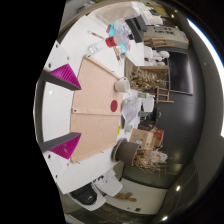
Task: Pour water
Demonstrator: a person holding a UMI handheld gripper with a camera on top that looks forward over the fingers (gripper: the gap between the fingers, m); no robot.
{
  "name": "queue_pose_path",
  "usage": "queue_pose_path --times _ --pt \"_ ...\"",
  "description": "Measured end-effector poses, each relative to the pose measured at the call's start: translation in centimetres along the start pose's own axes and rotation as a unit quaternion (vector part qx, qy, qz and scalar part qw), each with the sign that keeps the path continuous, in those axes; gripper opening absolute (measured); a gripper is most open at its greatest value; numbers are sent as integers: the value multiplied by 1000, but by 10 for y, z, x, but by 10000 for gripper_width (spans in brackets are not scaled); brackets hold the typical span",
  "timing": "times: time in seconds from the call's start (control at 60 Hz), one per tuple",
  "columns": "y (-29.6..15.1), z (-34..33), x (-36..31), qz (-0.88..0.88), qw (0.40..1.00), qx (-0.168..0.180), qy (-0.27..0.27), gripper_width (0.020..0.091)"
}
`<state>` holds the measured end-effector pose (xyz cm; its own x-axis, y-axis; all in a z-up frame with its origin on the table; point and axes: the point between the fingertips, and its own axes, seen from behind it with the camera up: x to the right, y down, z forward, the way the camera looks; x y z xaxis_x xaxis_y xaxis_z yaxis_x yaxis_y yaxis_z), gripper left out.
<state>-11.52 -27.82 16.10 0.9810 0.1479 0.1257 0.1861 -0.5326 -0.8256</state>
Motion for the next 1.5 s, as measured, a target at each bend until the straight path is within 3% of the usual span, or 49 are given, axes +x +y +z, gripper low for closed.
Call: queue_pose_path --times 0.25,0.433,0.633,0.8,0.917,0.967,1.05,1.267,1.3,1.5 --pt "4 5 -103 -15 998 -2 -59 861" --pt "-5 18 -207 -18 995 19 -98 861" --pt "-35 69 -302 -2 993 67 -101 856" --pt "-53 129 -337 13 993 91 -80 849" --pt "-57 163 -346 33 993 90 -65 774" --pt "-56 174 -347 37 994 89 -60 695" --pt "-59 186 -348 45 993 91 -57 485" --pt "-61 190 -351 51 992 97 -62 283" --pt "-61 191 -350 53 992 97 -60 257" --pt "-81 189 -354 54 992 96 -59 257"
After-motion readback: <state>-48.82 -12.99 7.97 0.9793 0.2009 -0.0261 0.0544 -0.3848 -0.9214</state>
